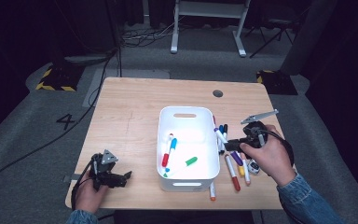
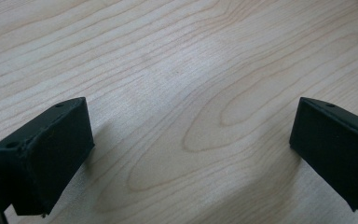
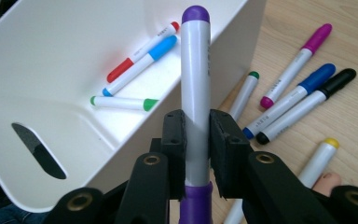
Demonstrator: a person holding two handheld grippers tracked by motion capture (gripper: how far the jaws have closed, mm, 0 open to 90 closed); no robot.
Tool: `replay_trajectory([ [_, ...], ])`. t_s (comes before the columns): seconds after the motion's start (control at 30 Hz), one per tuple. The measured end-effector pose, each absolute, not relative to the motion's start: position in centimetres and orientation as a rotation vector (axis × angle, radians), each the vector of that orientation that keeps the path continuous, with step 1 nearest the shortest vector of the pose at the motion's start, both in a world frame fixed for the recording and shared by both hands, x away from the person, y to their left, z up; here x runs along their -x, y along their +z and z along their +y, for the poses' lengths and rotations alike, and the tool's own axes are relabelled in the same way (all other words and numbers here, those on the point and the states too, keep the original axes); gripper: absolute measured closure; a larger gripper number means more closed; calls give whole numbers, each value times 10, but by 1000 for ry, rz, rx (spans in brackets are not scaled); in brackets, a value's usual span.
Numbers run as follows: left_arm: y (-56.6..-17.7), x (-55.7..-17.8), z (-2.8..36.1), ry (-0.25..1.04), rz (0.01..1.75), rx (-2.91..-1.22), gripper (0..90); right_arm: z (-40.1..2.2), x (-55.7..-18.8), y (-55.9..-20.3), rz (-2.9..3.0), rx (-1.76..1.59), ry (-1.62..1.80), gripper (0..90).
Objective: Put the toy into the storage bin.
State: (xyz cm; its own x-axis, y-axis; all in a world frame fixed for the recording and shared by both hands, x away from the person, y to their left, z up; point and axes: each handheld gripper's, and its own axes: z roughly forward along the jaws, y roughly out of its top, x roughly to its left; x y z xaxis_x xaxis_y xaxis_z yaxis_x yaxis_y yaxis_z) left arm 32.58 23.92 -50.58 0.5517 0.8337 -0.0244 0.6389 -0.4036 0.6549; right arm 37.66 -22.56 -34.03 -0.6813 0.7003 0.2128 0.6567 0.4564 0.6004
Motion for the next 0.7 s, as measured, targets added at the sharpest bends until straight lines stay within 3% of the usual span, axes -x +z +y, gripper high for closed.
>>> replay_trajectory([
  [0.7,-506,-325,239,411,1177,-2174,0,-176,-361,-323,2745,-1027,1091,769],
])
